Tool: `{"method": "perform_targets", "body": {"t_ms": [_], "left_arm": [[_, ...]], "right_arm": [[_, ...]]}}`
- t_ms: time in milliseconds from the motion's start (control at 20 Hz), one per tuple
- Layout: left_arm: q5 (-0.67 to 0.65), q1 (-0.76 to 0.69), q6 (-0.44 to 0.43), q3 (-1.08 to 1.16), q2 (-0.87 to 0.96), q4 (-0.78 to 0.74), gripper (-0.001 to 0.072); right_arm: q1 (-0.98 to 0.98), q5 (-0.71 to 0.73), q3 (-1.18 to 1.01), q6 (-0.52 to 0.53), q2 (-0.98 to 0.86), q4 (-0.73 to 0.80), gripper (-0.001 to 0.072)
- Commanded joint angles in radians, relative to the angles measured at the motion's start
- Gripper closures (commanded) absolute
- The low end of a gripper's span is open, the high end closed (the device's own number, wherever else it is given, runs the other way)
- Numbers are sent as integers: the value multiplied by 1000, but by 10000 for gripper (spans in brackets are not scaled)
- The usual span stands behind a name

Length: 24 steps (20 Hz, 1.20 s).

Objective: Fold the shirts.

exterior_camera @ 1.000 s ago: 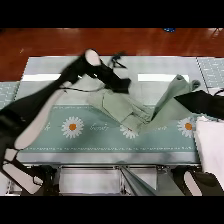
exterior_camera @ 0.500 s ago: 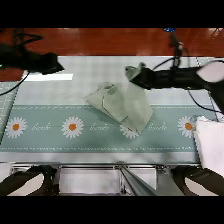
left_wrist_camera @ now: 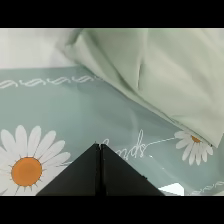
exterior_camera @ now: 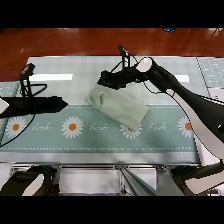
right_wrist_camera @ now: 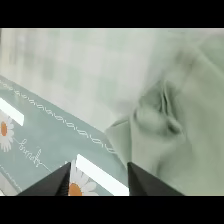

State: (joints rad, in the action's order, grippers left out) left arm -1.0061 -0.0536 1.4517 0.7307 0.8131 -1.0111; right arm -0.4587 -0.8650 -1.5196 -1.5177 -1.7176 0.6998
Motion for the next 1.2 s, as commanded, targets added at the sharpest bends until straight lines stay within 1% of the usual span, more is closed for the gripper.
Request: {"method": "perform_targets", "body": {"t_ms": [0, 50, 100, 150, 200, 250, 300, 350, 400, 450, 500, 550, 600, 650, 750, 800, 950, 1150], "left_arm": [[56, 26, 0, -58, -1, -2, 691], [53, 63, 0, -42, -7, -1, 691], [53, 100, 0, -27, -16, 0, 692], [53, 135, 0, -15, -25, 7, 692], [53, 167, 0, -9, -36, 18, 691], [54, 190, 0, -9, -45, 31, 692], [54, 201, 0, -9, -48, 36, 692], [54, 200, 0, -10, -48, 36, 691], [54, 194, -1, -10, -48, 35, 692], [54, 187, 0, -10, -48, 36, 692], [55, 176, -1, -10, -48, 36, 692], [55, 163, 0, -10, -48, 36, 691], [55, 150, 0, -10, -48, 36, 692], [55, 136, 0, -10, -47, 36, 692], [55, 113, 0, -10, -40, 35, 692], [55, 103, 0, -10, -34, 36, 692], [55, 83, 0, -10, -11, 36, 692], [56, 53, 0, -10, 10, 41, 692]], "right_arm": [[87, -157, -26, -4, 35, -6, 299], [149, -248, -26, -5, 88, 14, 301], [217, -348, -26, -9, 157, 75, 304], [275, -432, -26, -34, 228, 180, 304], [325, -516, -18, -71, 312, 347, 304], [357, -565, 16, -113, 398, 522, 304], [379, -573, 94, -169, 500, 698, 304], [394, -538, 202, -245, 600, 818, 304], [404, -458, 346, -344, 711, 893, 304], [406, -355, 492, -427, 807, 909, 304], [404, -230, 648, -503, 894, 880, 304], [401, -123, 777, -546, 949, 811, 304], [401, -30, 894, -554, 974, 702, 304], [401, 31, 977, -536, 967, 591, 304], [401, 117, 1080, -392, 904, 344, 304], [401, 126, 1093, -297, 853, 242, 304], [401, 113, 1093, -37, 678, -23, 304], [401, 88, 1071, 206, 498, -312, 304]]}}
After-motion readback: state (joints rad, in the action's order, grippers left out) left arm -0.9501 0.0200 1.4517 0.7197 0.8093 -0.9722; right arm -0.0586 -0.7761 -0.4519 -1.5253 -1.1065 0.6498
